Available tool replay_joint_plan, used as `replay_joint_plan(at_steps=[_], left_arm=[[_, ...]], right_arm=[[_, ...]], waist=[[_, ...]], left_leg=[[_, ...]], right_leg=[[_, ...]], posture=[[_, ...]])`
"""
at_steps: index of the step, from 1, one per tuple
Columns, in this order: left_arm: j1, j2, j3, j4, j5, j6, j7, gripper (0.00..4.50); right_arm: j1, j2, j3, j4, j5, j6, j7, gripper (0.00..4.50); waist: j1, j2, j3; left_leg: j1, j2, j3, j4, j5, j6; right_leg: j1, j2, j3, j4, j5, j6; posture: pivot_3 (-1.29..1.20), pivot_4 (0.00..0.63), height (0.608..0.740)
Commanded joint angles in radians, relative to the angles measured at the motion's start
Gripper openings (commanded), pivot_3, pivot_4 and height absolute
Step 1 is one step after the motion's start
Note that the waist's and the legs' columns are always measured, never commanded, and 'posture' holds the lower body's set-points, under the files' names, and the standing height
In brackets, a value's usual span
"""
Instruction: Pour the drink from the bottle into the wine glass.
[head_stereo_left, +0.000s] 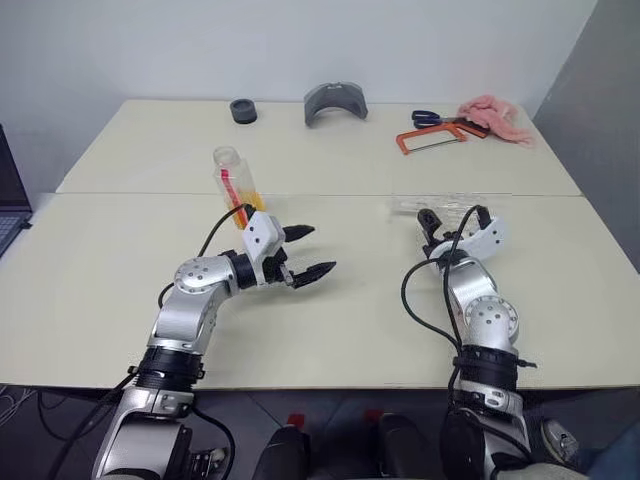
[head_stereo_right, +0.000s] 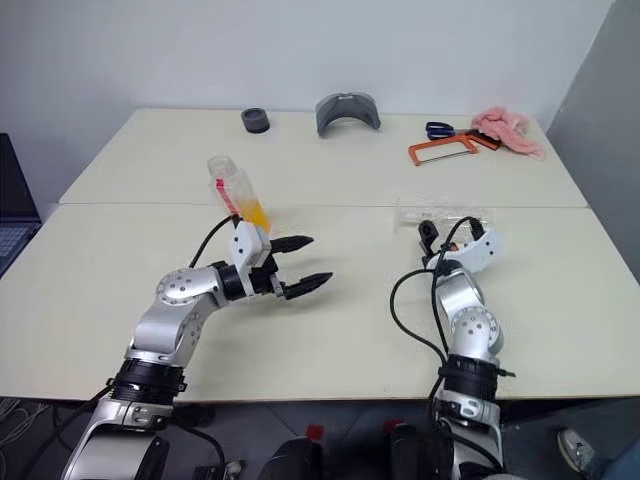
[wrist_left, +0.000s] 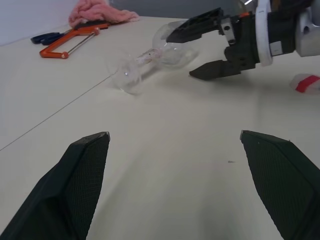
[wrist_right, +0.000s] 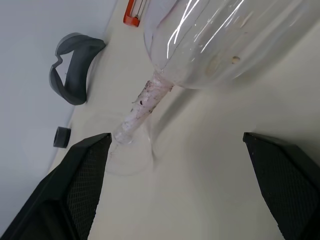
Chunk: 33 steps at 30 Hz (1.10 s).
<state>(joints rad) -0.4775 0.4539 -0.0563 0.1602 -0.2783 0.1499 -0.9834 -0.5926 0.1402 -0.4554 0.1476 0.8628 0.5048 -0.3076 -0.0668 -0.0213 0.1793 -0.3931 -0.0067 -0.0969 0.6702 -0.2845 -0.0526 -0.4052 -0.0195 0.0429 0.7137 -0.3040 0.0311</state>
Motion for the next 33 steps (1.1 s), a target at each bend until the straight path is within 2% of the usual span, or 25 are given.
replay_joint_plan(at_steps=[1, 9, 19, 22, 30, 32, 33], left_arm=[[-0.013, 0.008, -0.005, -0.041, -0.011, -0.003, -0.019, 4.48], [-0.011, 0.024, 0.0, 0.006, -0.001, -0.044, -0.056, 4.48], [-0.028, 0.028, 0.001, 0.1, 0.012, -0.118, -0.092, 4.48], [-0.031, 0.027, 0.0, 0.12, 0.012, -0.135, -0.1, 4.5], [-0.039, 0.028, 0.003, 0.148, 0.015, -0.162, -0.107, 4.5], [-0.038, 0.027, 0.004, 0.149, 0.015, -0.164, -0.104, 4.5], [-0.036, 0.026, 0.006, 0.146, 0.013, -0.163, -0.102, 4.5]], right_arm=[[-0.125, 0.079, -0.016, 0.081, 0.051, -0.074, 0.01, 4.5], [-0.282, 0.025, -0.077, 0.396, 0.058, -0.252, 0.091, 4.5], [-0.395, -0.054, -0.185, 0.711, 0.045, -0.44, 0.195, 4.5], [-0.431, -0.086, -0.224, 0.802, 0.057, -0.464, 0.218, 3.89], [-0.488, -0.16, -0.303, 0.947, 0.07, -0.495, 0.285, 1.02], [-0.489, -0.165, -0.314, 0.952, 0.071, -0.489, 0.293, 0.37], [-0.488, -0.164, -0.314, 0.945, 0.07, -0.481, 0.298, 0.29]], waist=[[-0.003, 0.0, 0.0], [-0.013, 0.0, 0.0], [-0.017, 0.001, 0.0], [-0.016, 0.001, 0.0], [-0.016, 0.001, 0.0], [-0.014, 0.001, 0.0], [-0.014, 0.001, 0.0]], left_leg=[[0.0, 0.0, 0.0, 0.0, 0.0, 0.0], [0.001, 0.0, 0.001, -0.002, 0.0, 0.0], [0.002, 0.0, 0.002, -0.005, 0.0, 0.0], [0.003, 0.0, 0.002, -0.005, 0.001, 0.0], [0.003, 0.0, 0.002, -0.005, 0.001, 0.0], [0.003, -0.001, 0.002, -0.005, 0.001, 0.001], [0.003, -0.001, 0.002, -0.005, 0.001, 0.001]], right_leg=[[0.0, 0.0, 0.0, 0.0, 0.0, 0.0], [0.0, 0.0, 0.001, -0.001, 0.0, 0.0], [0.0, -0.001, 0.001, -0.001, 0.0, 0.0], [0.0, -0.001, 0.001, -0.001, 0.0, 0.0], [0.001, -0.001, 0.001, -0.001, 0.0, 0.0], [0.001, -0.001, 0.001, -0.001, 0.0, 0.0], [0.001, -0.001, 0.001, -0.001, 0.0, 0.0]], posture=[[0.0, 0.15, 0.74], [0.0, 0.15, 0.74], [0.0, 0.15, 0.74], [0.0, 0.15, 0.74], [0.0, 0.15, 0.74], [0.0, 0.15, 0.74], [0.0, 0.15, 0.74]])
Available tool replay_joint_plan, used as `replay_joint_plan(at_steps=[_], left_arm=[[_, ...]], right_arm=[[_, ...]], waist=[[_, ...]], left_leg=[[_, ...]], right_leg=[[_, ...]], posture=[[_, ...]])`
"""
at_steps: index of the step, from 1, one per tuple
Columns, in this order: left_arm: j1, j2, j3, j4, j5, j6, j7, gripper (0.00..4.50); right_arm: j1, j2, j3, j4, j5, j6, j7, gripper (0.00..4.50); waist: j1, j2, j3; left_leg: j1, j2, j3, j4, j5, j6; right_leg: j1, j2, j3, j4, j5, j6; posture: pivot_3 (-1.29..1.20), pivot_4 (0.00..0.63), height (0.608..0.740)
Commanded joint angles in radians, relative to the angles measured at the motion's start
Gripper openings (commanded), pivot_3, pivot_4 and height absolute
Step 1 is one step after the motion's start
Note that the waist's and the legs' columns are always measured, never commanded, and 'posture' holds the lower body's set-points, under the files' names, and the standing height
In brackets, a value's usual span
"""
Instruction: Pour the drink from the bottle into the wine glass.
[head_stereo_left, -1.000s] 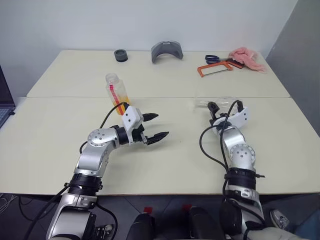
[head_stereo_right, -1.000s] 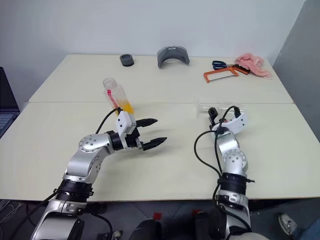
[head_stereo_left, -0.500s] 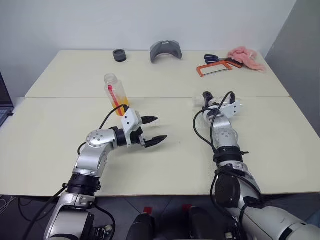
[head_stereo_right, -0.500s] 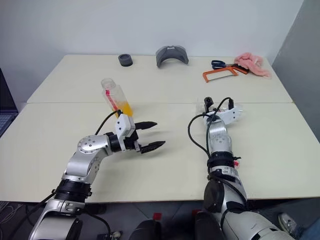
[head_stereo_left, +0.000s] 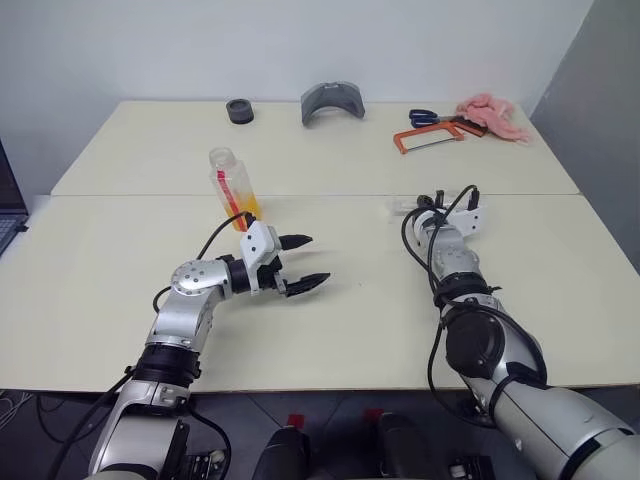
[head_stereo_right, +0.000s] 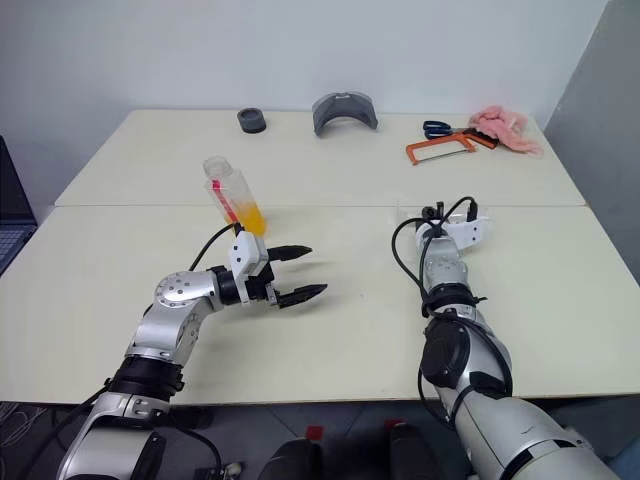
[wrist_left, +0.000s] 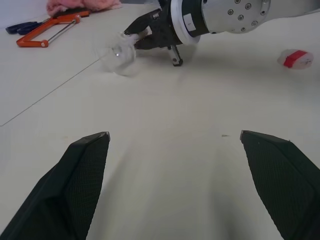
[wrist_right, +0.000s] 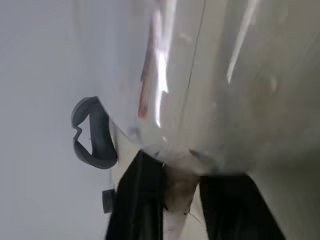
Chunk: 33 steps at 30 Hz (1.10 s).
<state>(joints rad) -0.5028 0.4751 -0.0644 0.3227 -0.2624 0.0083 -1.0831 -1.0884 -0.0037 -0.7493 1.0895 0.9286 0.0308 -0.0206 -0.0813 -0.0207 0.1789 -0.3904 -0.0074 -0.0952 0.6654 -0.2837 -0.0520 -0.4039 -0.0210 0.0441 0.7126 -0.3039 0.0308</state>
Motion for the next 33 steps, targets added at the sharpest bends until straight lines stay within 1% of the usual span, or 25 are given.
replay_joint_plan(at_steps=[1, 3, 5, 6, 9, 10, 15, 19, 23, 28, 33], left_arm=[[-0.009, 0.004, 0.016, -0.019, -0.005, -0.019, 0.001, 4.5], [-0.003, 0.001, 0.021, -0.027, -0.013, -0.007, 0.009, 4.5], [0.002, 0.0, 0.025, -0.039, -0.02, 0.003, 0.016, 4.5], [0.003, 0.0, 0.027, -0.043, -0.022, 0.007, 0.018, 4.5], [0.007, 0.002, 0.028, -0.048, -0.023, 0.011, 0.02, 4.5], [0.007, 0.003, 0.028, -0.049, -0.023, 0.012, 0.02, 4.5], [0.009, 0.003, 0.028, -0.05, -0.021, 0.013, 0.024, 4.5], [0.01, 0.003, 0.027, -0.05, -0.019, 0.015, 0.029, 4.5], [0.013, 0.004, 0.029, -0.048, -0.016, 0.014, 0.035, 4.5], [0.027, 0.014, 0.04, -0.061, -0.017, 0.021, 0.05, 4.5], [0.05, 0.039, 0.063, -0.092, -0.026, 0.039, 0.058, 4.5]], right_arm=[[0.013, -0.014, -0.011, -0.02, 0.0, 0.01, 0.021, 0.29], [0.036, 0.0, 0.037, -0.09, -0.036, 0.041, 0.045, 0.29], [0.092, 0.015, 0.142, -0.207, -0.121, 0.075, 0.078, 0.29], [0.129, 0.019, 0.207, -0.27, -0.176, 0.087, 0.091, 0.29], [0.303, -0.007, 0.499, -0.473, -0.44, 0.083, 0.165, 0.29], [0.348, -0.016, 0.56, -0.517, -0.498, 0.078, 0.18, 0.29], [0.523, -0.048, 0.744, -0.66, -0.693, 0.03, 0.209, 0.29], [0.576, -0.074, 0.836, -0.667, -0.825, -0.043, 0.221, 0.29], [0.556, -0.069, 0.847, -0.625, -0.882, -0.119, 0.214, 0.29], [0.452, -0.038, 0.856, -0.543, -0.893, -0.181, 0.272, 0.29], [0.346, 0.001, 0.867, -0.432, -0.883, -0.195, 0.38, 0.29]], waist=[[0.0, 0.0, 0.0], [0.0, 0.0, 0.0], [0.0, 0.0, 0.0], [0.0, 0.0, 0.0], [0.0, 0.001, 0.0], [0.0, 0.001, 0.0], [0.0, 0.001, -0.001], [0.0, 0.001, -0.001], [0.0, 0.001, -0.001], [-0.002, 0.001, -0.001], [-0.012, 0.001, -0.001]], left_leg=[[0.0, 0.0, 0.0, 0.0, 0.0, 0.0], [0.0, 0.0, 0.0, 0.0, 0.0, 0.0], [0.0, 0.0, 0.0, 0.0, 0.0, 0.0], [-0.001, 0.0, -0.001, 0.0, 0.0, 0.0], [-0.001, 0.0, -0.001, -0.001, 0.0, 0.0], [-0.001, 0.0, -0.001, -0.001, 0.0, 0.0], [-0.001, 0.0, -0.002, -0.001, 0.0, 0.0], [0.0, 0.0, -0.002, -0.001, 0.0, 0.0], [0.0, 0.0, -0.002, -0.001, 0.0, -0.001], [0.0, 0.0, -0.001, -0.001, 0.001, -0.001], [0.002, 0.002, -0.001, -0.002, 0.001, -0.001]], right_leg=[[0.0, 0.0, 0.0, 0.0, 0.0, 0.0], [0.0, 0.0, 0.0, 0.0, 0.0, 0.0], [0.0, 0.0, 0.0, 0.0, 0.0, 0.0], [-0.001, 0.0, 0.0, 0.0, 0.0, 0.0], [-0.002, 0.0, 0.0, 0.0, 0.0, 0.0], [-0.002, 0.0, 0.0, 0.0, 0.0, 0.0], [-0.002, 0.0, -0.001, 0.0, 0.0, 0.0], [-0.001, 0.0, -0.001, 0.0, 0.0, 0.0], [-0.001, 0.0, -0.001, 0.0, 0.0, 0.0], [-0.001, 0.0, -0.001, -0.001, 0.0, 0.0], [-0.001, 0.001, 0.0, 0.0, 0.0, 0.0]], posture=[[0.0, 0.15, 0.74], [0.0, 0.15, 0.74], [0.0, 0.15, 0.74], [0.0, 0.15, 0.74], [0.0, 0.15, 0.74], [0.0, 0.15, 0.74], [0.0, 0.15, 0.74], [0.0, 0.15, 0.74], [0.0, 0.15, 0.74], [0.0, 0.15, 0.74], [0.0, 0.15, 0.74]])
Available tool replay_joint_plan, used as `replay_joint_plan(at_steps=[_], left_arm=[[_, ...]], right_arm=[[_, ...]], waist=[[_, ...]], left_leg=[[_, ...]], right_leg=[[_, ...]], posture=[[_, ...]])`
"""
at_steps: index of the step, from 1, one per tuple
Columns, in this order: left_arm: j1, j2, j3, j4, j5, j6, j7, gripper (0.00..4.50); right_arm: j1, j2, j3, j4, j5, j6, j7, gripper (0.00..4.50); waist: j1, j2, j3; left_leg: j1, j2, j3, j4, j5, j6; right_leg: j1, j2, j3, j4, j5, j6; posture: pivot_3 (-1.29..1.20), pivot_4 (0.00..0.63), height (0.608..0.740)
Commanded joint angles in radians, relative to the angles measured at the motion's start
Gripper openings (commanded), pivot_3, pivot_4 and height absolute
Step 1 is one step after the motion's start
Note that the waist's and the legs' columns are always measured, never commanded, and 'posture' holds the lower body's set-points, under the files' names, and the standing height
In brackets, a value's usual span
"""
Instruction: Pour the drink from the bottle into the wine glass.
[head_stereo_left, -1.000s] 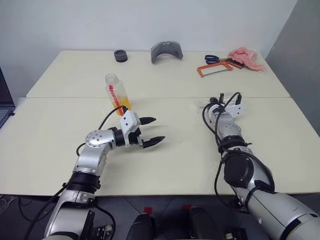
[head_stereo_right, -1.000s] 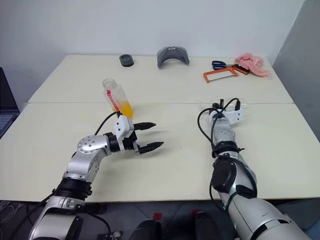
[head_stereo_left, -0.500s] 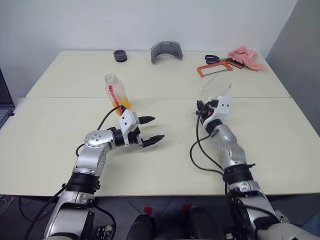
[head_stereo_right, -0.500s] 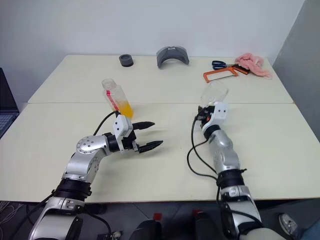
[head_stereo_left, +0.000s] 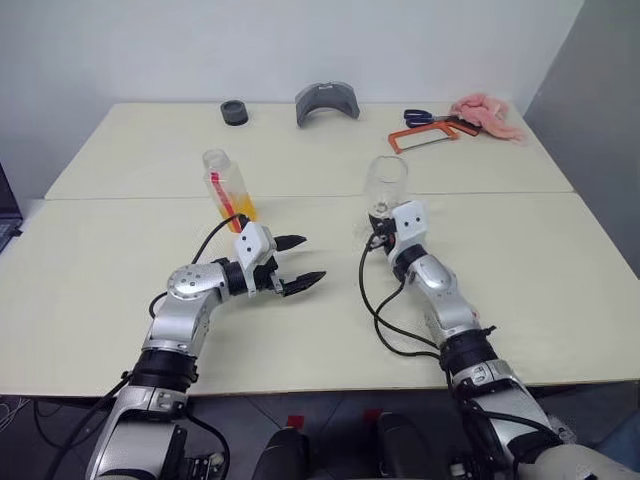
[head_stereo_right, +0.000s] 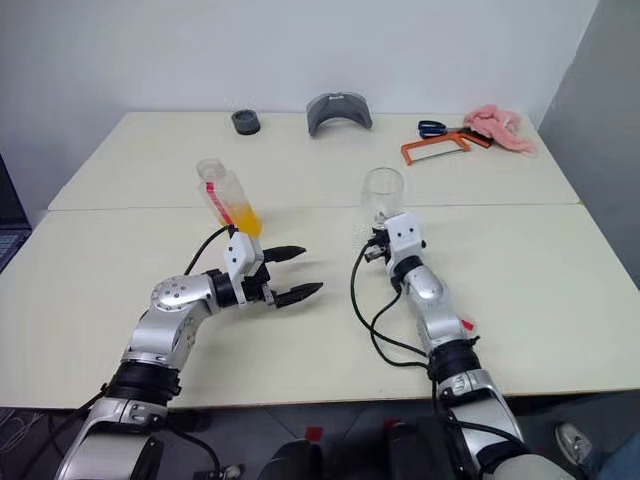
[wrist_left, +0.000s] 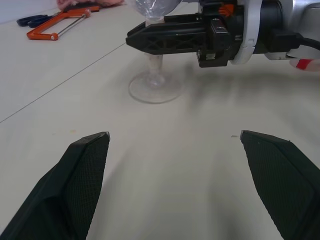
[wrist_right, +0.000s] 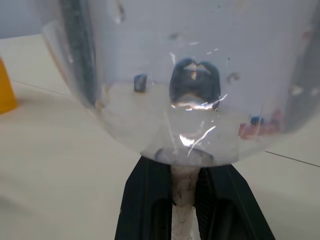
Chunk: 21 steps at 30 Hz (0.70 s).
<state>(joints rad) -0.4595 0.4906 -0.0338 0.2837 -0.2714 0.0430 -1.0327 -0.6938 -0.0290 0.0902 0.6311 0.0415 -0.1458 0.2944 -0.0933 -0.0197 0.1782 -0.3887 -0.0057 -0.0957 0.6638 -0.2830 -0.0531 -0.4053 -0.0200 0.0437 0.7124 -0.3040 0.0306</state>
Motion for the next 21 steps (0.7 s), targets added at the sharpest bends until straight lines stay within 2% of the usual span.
replay_joint_plan(at_steps=[1, 7, 18, 19, 21], left_arm=[[0.01, 0.029, 0.04, -0.059, -0.018, 0.006, 0.012, 4.5], [0.043, 0.059, 0.084, -0.123, -0.027, 0.039, 0.052, 4.5], [0.073, 0.081, 0.109, -0.26, -0.05, 0.142, 0.097, 4.5], [0.072, 0.083, 0.109, -0.261, -0.05, 0.143, 0.097, 4.5], [0.064, 0.087, 0.107, -0.254, -0.049, 0.142, 0.096, 4.5]], right_arm=[[-0.062, 0.032, 0.028, 0.046, 0.005, -0.022, 0.083, 0.29], [-0.104, 0.056, 0.036, 0.122, -0.013, -0.057, 0.139, 0.29], [-0.108, 0.078, 0.023, 0.175, -0.021, -0.091, 0.151, 0.29], [-0.109, 0.079, 0.021, 0.175, -0.018, -0.093, 0.154, 1.0], [-0.111, 0.082, 0.018, 0.174, -0.016, -0.096, 0.156, 1.58]], waist=[[0.0, 0.0, 0.0], [0.006, 0.0, 0.0], [0.005, 0.0, 0.0], [0.005, 0.0, 0.0], [0.005, 0.0, 0.0]], left_leg=[[0.0, 0.0, -0.001, 0.0, 0.0, 0.0], [0.0, -0.001, -0.001, -0.001, 0.0, 0.0], [0.0, 0.0, 0.0, -0.001, 0.0, 0.0], [0.001, 0.0, -0.001, -0.001, 0.0, 0.0], [0.001, 0.0, -0.001, -0.001, 0.0, 0.0]], right_leg=[[0.0, 0.0, 0.0, 0.0, 0.0, 0.0], [0.0, -0.001, 0.0, 0.0, 0.0, 0.0], [0.0, -0.001, 0.0, 0.0, 0.0, 0.0], [0.0, -0.001, 0.0, 0.0, 0.0, 0.0], [0.0, -0.001, 0.0, 0.0, 0.0, 0.0]], posture=[[0.0, 0.15, 0.74], [0.0, 0.15, 0.74], [0.0, 0.15, 0.74], [0.0, 0.15, 0.74], [0.0, 0.15, 0.74]])
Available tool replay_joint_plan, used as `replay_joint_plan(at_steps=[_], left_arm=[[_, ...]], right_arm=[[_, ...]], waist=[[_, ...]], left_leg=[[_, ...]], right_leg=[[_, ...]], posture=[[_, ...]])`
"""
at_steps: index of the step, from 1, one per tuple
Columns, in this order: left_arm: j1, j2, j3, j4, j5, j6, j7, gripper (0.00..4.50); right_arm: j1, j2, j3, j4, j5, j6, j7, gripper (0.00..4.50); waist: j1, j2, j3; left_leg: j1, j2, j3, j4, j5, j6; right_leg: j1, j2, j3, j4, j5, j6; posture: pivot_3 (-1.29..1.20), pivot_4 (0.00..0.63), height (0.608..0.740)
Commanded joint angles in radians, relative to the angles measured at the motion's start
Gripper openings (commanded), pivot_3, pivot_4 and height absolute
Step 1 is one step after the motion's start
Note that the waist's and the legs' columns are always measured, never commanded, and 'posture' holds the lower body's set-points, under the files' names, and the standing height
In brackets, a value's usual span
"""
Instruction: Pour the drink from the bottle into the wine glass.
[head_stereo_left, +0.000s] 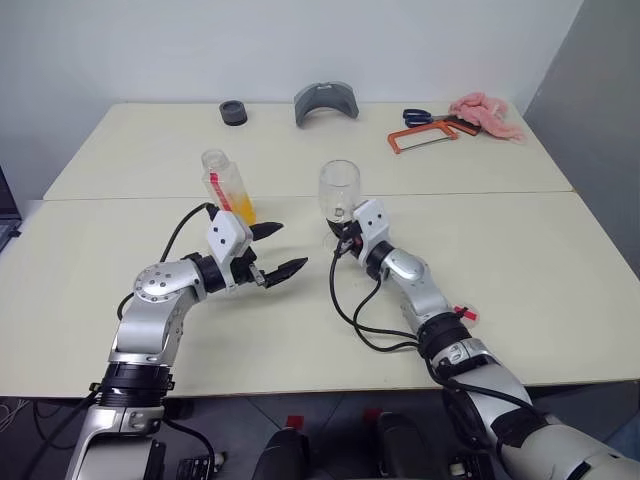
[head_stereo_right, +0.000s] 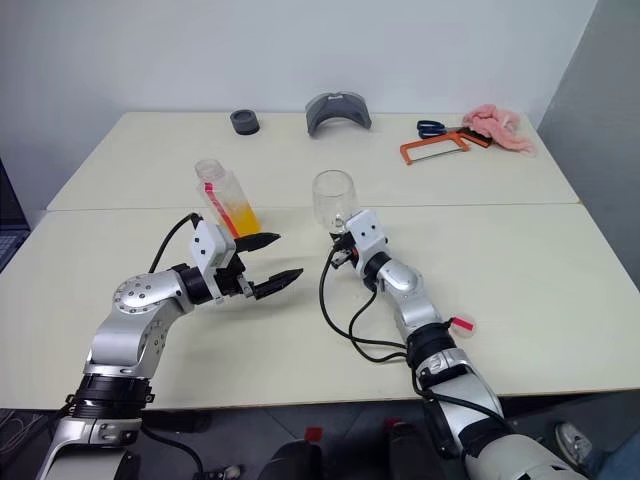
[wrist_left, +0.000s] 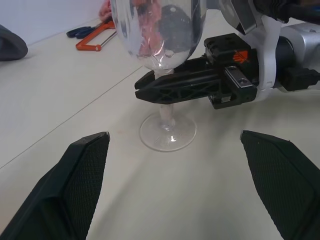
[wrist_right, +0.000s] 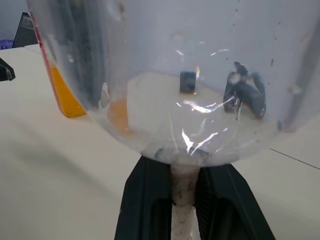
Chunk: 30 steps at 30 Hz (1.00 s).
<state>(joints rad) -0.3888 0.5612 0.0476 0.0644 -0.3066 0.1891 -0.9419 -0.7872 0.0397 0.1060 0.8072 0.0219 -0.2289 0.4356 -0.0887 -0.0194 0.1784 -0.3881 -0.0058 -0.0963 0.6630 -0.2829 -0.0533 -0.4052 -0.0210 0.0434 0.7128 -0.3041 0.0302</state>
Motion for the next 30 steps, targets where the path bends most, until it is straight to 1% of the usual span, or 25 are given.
replay_joint_plan(at_steps=[1, 5, 8, 13, 16, 19, 22, 27, 30], left_arm=[[-0.011, 0.017, 0.024, -0.032, -0.013, -0.005, 0.006, 4.5], [-0.017, 0.01, 0.013, -0.041, -0.014, -0.005, 0.01, 4.5], [-0.011, 0.002, 0.009, -0.053, -0.018, -0.004, 0.016, 4.5], [-0.002, -0.011, 0.015, -0.066, -0.033, -0.002, 0.023, 4.5], [0.005, -0.02, 0.026, -0.079, -0.045, 0.005, 0.029, 4.5], [0.019, -0.025, 0.039, -0.096, -0.057, 0.013, 0.05, 4.5], [0.036, -0.027, 0.053, -0.11, -0.07, 0.02, 0.068, 4.5], [0.067, -0.031, 0.077, -0.199, -0.103, 0.081, 0.123, 4.5], [0.112, -0.03, 0.095, -0.252, -0.115, 0.103, 0.161, 4.5]], right_arm=[[-0.018, 0.015, 0.001, -0.003, 0.004, -0.015, 0.015, 1.94], [-0.006, 0.019, -0.001, -0.021, 0.005, -0.015, 0.016, 3.45], [0.015, 0.019, 0.0, -0.05, 0.008, -0.009, 0.021, 4.49], [0.085, -0.002, 0.016, -0.153, 0.003, 0.023, 0.044, 4.49], [0.16, -0.04, 0.031, -0.268, 0.001, 0.068, 0.067, 4.49], [0.266, -0.094, 0.014, -0.465, 0.053, 0.187, 0.095, 4.49], [0.342, -0.145, 0.019, -0.623, 0.082, 0.28, 0.118, 4.49], [0.462, -0.243, 0.034, -0.887, 0.133, 0.423, 0.167, 4.49], [0.535, -0.316, 0.029, -1.06, 0.16, 0.509, 0.19, 4.49]], waist=[[0.001, 0.0, 0.0], [0.003, 0.0, 0.0], [0.003, 0.0, 0.0], [0.003, 0.0, 0.0], [0.004, 0.0, 0.0], [0.007, 0.0, 0.0], [0.009, 0.0, 0.0], [0.01, 0.0, 0.0], [0.011, 0.0, 0.0]], left_leg=[[0.0, 0.0, 0.0, 0.0, 0.0, 0.0], [0.0, -0.001, 0.0, 0.0, 0.0, 0.0], [0.0, -0.001, 0.0, 0.0, 0.0, 0.0], [0.0, -0.001, 0.0, 0.0, 0.0, 0.0], [-0.001, -0.001, 0.0, 0.0, 0.0, 0.0], [-0.001, -0.001, 0.0, 0.0, 0.0, 0.0], [-0.002, -0.001, -0.001, 0.001, 0.0, 0.0], [-0.002, 0.0, -0.001, 0.001, 0.0, 0.0], [-0.002, 0.0, -0.001, 0.001, 0.0, 0.0]], right_leg=[[0.0, 0.0, 0.0, 0.0, 0.0, 0.0], [0.0, 0.0, 0.0, 0.0, 0.0, 0.0], [0.0, 0.0, 0.0, 0.0, 0.0, 0.0], [0.0, 0.0, 0.0, 0.0, 0.0, 0.0], [0.0, 0.0, 0.0, 0.0, 0.0, 0.0], [0.0, -0.001, 0.0, 0.0, 0.0, 0.0], [0.0, -0.001, 0.0, -0.001, 0.0, 0.0], [0.0, -0.001, 0.0, -0.002, 0.0, 0.0], [0.0, -0.001, 0.0, -0.002, 0.0, 0.0]], posture=[[0.0, 0.15, 0.74], [0.0, 0.15, 0.74], [0.0, 0.15, 0.74], [0.0, 0.15, 0.74], [0.0, 0.15, 0.74], [0.0, 0.15, 0.74], [0.0, 0.15, 0.74], [0.0, 0.15, 0.74], [0.0, 0.15, 0.74]])
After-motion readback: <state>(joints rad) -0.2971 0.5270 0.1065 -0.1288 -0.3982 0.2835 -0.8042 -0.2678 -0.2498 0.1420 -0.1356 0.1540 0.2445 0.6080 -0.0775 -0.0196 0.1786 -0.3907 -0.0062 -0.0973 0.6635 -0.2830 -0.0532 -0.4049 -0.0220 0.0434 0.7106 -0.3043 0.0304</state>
